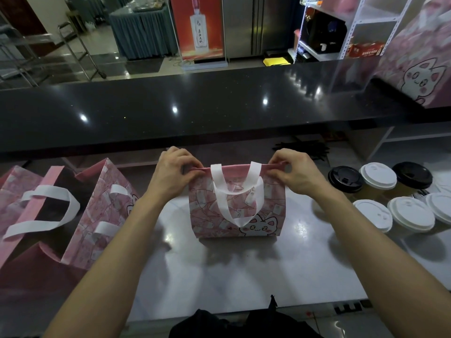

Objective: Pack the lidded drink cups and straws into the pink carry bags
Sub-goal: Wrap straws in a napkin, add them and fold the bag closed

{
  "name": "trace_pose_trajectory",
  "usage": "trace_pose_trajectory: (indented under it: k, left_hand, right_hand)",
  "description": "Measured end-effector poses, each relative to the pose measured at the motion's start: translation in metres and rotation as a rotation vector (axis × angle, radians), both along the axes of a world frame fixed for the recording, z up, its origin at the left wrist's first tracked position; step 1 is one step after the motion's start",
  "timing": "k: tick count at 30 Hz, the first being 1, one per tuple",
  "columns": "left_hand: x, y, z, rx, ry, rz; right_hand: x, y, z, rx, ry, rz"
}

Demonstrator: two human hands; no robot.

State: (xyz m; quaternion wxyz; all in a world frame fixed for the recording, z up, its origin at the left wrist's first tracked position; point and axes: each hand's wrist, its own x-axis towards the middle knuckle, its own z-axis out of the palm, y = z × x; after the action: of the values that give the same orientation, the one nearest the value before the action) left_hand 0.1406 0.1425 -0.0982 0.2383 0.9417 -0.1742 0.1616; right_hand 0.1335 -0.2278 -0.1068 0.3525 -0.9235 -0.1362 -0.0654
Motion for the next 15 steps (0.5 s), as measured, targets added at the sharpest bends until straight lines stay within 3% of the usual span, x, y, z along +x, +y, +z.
trace_pose_trajectory:
  k: [6, 15]
  left_hand:
    - [0.005, 0.006, 0.006, 0.011, 0.010, -0.069]
    - [-0.003, 0.006, 0.001, 0.041, 0.020, -0.087]
  right_hand:
    - [-0.002, -0.011, 0.007, 0.028, 0.063, 0.017]
    - [-0.008, -0.010, 0.005, -0.113, 0.110, -0.007]
